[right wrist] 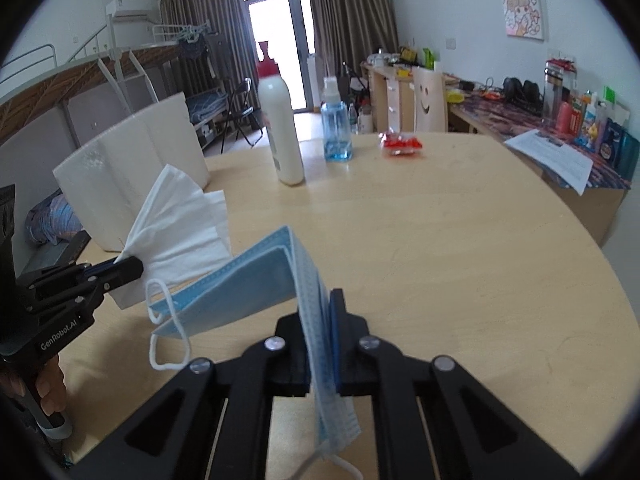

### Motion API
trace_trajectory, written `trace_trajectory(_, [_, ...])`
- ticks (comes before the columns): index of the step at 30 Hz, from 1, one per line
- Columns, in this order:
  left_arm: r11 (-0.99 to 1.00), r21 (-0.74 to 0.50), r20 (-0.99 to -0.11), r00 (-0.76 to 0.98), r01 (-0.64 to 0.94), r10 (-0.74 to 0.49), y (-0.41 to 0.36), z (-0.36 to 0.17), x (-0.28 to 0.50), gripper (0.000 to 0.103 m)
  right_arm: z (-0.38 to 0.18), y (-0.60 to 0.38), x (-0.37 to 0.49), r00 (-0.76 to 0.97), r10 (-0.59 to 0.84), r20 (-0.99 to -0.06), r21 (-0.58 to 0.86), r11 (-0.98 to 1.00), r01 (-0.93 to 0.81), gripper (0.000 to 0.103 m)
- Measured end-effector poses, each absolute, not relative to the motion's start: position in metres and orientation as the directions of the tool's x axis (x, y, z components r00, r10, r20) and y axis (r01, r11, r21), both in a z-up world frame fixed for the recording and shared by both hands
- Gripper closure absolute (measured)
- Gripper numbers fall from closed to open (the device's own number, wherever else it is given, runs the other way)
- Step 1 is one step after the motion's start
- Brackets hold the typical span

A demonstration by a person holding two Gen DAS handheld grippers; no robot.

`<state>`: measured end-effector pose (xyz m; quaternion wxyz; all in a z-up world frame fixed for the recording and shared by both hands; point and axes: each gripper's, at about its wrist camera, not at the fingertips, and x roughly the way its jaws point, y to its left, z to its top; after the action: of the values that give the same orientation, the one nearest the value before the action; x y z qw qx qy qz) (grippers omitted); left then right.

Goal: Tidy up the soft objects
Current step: 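Lift the white tissue with the left gripper while the right gripper grasps the blue mask, then carry the tissue with the left gripper toward the foam box while the right gripper carries the mask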

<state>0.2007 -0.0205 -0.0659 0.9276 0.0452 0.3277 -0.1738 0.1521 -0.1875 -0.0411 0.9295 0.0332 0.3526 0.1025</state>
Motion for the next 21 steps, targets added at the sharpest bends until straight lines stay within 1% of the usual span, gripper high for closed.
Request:
trace_trajectory(4, [0.937,-0.001,-0.6,0.75,0.349,-0.28,-0.02,-0.058,0.189,0.098,-0.03,-0.187,0.142,0.756,0.216,-0.618,0.13,0.976,-0.172,0.093])
trace_trajectory(21, [0.948,0.027,-0.482,0.835,0.318,-0.266,-0.005,-0.02,0.131,0.098,0.005,-0.189,0.105,0.843,0.242,-0.481,0.127,0.97,-0.206,0.093])
